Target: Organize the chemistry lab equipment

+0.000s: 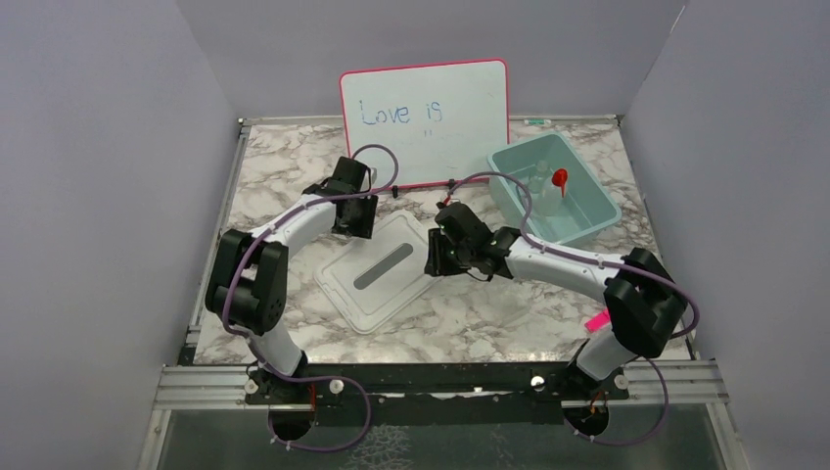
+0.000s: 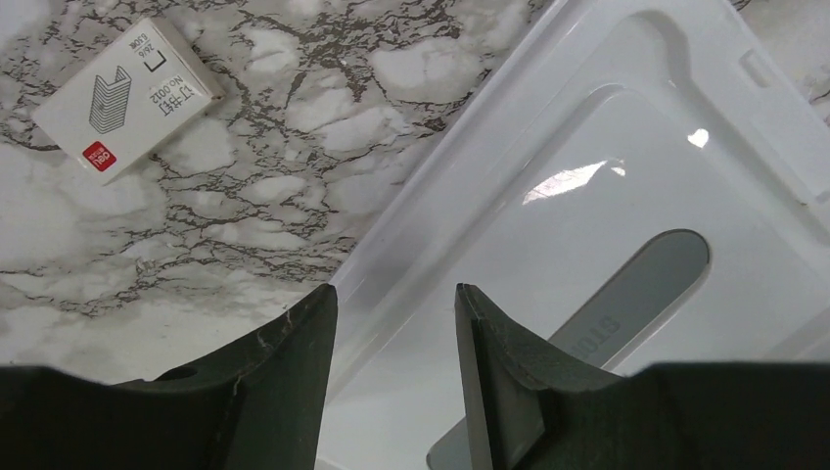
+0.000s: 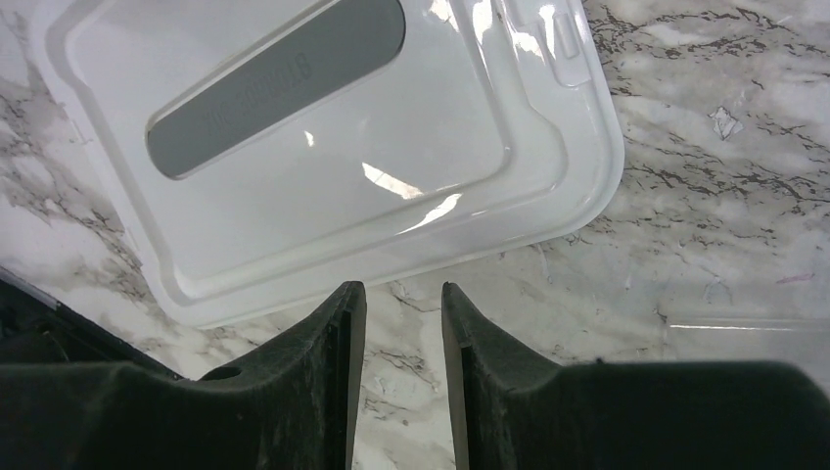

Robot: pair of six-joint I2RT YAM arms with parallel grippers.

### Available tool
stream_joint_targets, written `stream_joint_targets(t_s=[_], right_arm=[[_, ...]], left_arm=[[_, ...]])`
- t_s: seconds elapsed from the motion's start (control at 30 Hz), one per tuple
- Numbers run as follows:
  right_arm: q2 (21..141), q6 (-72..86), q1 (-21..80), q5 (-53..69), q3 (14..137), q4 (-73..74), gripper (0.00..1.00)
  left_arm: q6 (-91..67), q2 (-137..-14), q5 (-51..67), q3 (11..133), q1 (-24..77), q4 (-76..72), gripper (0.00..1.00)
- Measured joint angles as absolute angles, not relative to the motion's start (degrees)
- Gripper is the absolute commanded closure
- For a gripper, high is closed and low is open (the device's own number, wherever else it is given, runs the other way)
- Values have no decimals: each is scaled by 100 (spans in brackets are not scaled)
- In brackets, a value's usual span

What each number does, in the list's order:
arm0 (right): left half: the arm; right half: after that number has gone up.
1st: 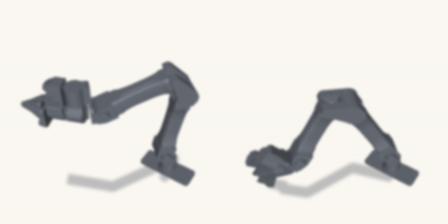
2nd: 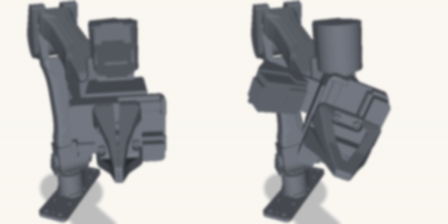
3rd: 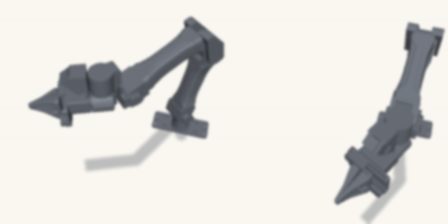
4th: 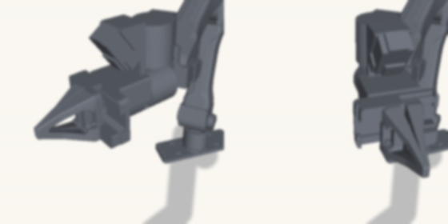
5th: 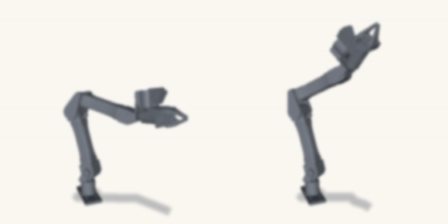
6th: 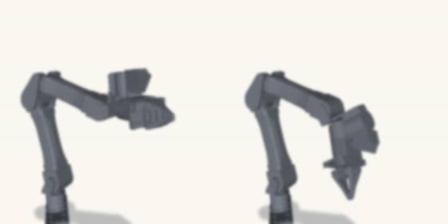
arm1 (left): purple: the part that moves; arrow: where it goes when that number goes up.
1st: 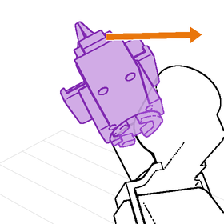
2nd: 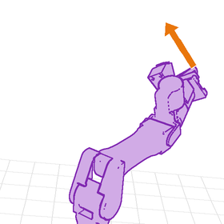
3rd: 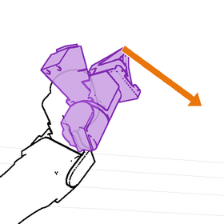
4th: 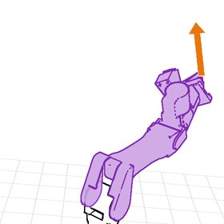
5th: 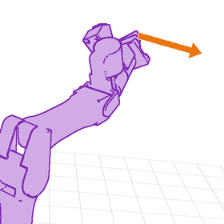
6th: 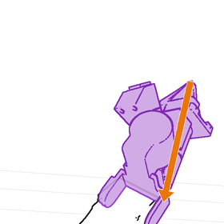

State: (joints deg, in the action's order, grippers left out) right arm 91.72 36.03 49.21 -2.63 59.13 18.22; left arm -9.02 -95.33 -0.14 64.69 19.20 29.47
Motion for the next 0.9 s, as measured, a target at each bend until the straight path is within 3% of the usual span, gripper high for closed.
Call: stream_joint_targets(t_s=[0.17, 0.37, 0.53, 0.6, 0.77, 0.9], right_arm=[[8877, 3710, 4919, -176, 5699, 1647, 61], [8578, 3760, 4917, -51, 5450, 1437, 61], [8503, 3782, 4917, 51, 5334, 1323, 62], [8495, 3798, 4917, 71, 5334, 1297, 62], [8429, 3813, 4917, 89, 5330, 1286, 62], [8392, 3813, 4917, 97, 5328, 1278, 62]], left_arm=[[-642, -9837, 23, 6501, 1918, 3013, 54], [-489, -9974, 110, 6501, 1918, 3055, 75], [-366, -10075, 91, 6569, 1914, 3072, 78], [-349, -10086, 86, 6589, 1914, 3089, 77], [-329, -10086, 89, 6587, 1931, 3087, 65], [-309, -10116, -23, 6547, 1999, 3041, 64]])
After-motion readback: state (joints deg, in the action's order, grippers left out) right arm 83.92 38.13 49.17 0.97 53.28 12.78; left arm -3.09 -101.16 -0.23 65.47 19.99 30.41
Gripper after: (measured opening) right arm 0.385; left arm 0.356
